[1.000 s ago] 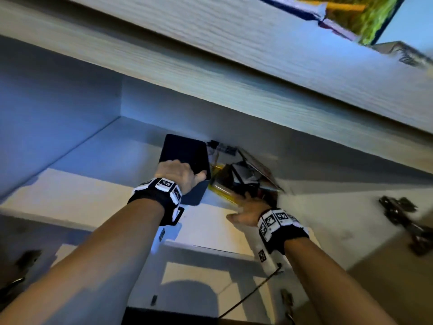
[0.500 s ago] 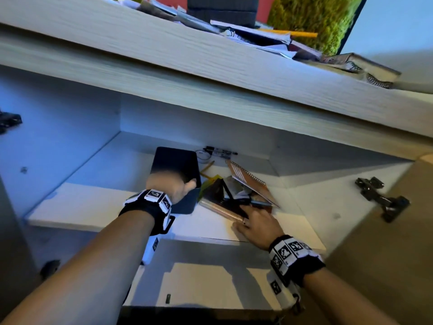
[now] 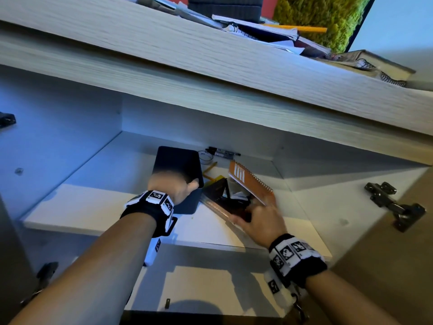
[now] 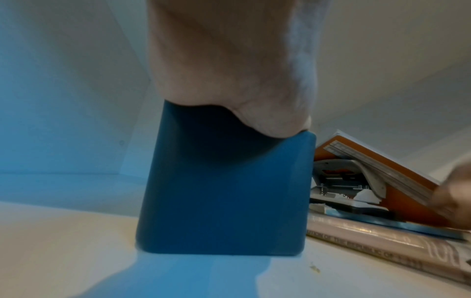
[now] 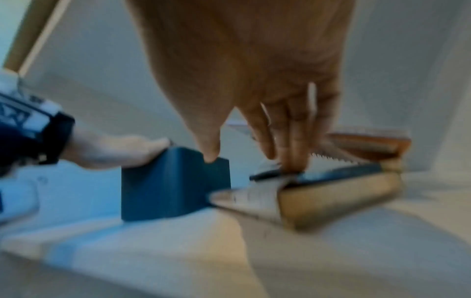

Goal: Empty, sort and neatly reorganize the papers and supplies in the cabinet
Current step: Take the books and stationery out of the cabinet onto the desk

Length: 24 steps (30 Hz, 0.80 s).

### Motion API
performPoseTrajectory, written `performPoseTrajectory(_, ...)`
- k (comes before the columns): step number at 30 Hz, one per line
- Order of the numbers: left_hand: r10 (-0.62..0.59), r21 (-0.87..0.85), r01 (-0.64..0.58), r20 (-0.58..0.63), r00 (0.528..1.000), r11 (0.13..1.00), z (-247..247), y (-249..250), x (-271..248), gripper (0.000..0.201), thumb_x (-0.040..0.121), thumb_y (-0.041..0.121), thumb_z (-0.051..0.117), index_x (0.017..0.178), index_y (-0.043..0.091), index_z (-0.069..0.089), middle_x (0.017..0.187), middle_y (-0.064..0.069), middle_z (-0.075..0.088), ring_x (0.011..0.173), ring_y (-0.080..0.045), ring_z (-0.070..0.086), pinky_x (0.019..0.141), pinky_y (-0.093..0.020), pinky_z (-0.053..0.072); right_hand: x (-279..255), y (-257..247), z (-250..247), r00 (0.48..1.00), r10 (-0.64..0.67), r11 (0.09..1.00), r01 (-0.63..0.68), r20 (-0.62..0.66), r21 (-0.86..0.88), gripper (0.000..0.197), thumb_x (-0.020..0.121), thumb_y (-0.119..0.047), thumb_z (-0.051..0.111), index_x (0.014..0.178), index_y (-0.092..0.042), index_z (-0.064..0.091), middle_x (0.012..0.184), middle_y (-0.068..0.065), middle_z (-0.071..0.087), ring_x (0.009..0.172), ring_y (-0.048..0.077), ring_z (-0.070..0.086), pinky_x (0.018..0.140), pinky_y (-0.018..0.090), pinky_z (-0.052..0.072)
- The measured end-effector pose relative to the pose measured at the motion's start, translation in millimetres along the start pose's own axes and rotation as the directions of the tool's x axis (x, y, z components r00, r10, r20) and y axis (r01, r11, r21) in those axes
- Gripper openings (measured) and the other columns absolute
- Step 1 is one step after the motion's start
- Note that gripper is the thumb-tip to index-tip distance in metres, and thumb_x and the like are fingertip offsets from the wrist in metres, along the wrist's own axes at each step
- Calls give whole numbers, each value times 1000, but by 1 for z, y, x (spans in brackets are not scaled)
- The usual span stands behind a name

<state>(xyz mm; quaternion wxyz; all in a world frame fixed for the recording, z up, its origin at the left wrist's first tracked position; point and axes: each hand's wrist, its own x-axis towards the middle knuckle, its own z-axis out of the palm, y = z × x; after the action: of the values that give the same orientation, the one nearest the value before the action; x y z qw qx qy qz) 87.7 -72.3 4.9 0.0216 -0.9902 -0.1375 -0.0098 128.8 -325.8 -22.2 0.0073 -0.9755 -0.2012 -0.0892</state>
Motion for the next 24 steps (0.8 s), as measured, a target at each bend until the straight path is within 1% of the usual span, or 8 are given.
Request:
performPoseTrajectory(2,36,5,-36,19,999,999,-2,-2,0,43,102,47,16,141,47,32,109,-6,59,94,-28,57,72,-34,42,8,5,-27,987,79,994,-67,-139,87,66,81,-78,36,88,-21,69,80,0,70,75,20,66,67,29,54)
performPoseTrajectory(5,22,-26,-21,31,999,999,-5,1,-1,45,102,52,17,132,39,47,99,-6,59,90,-27,58,76,-35,45,30,29,-46,924,335,911,-269,-182,311,50,82,-64,54,100,-19,64,102,9,68,92,30,64,75,32,50)
performPoseTrajectory(8,-10,-51,12,39,999,999,0,-1,4,55,98,58,15,126,34,55,91,-3,55,81,-25,52,72,-33,41,44,51,-40,811,527,621,-571,254,537,77,76,-69,60,120,-7,52,124,19,57,102,33,59,85,36,49)
performPoseTrajectory(10,10,-15,-9,49,999,1000,4,-2,10,56,95,56,12,133,40,50,97,-3,57,79,-25,48,69,-33,37,42,46,-44,778,383,382,-624,497,682,62,88,-52,59,130,-7,51,129,12,55,92,26,55,73,30,46)
performPoseTrajectory(11,20,-2,-20,59,998,1000,5,-3,11,56,95,55,12,135,42,48,101,-4,59,79,-25,47,68,-33,37,41,42,-48,789,316,342,-612,526,713,54,94,-41,55,134,-5,48,124,9,56,85,24,52,67,28,42)
performPoseTrajectory(15,-30,-58,32,35,999,998,3,-1,11,61,92,63,12,124,38,58,88,-2,59,73,-24,50,64,-32,36,51,31,-56,786,233,264,-618,572,741,50,98,-26,50,136,5,42,76,7,50,64,22,44,58,31,36)
performPoseTrajectory(20,5,-38,-2,62,998,999,-5,1,5,46,98,52,18,131,42,49,91,-4,57,77,-26,51,66,-34,39,63,38,-41,783,214,291,-622,585,727,27,96,-23,53,114,-3,52,91,10,60,65,23,54,57,27,44)
performPoseTrajectory(24,-17,-80,20,39,999,997,-10,4,-1,46,102,52,22,119,32,59,102,-9,65,93,-29,61,81,-38,50,63,43,-35,743,166,291,-665,648,688,25,91,-32,61,102,-11,55,72,10,68,59,21,63,54,28,50)
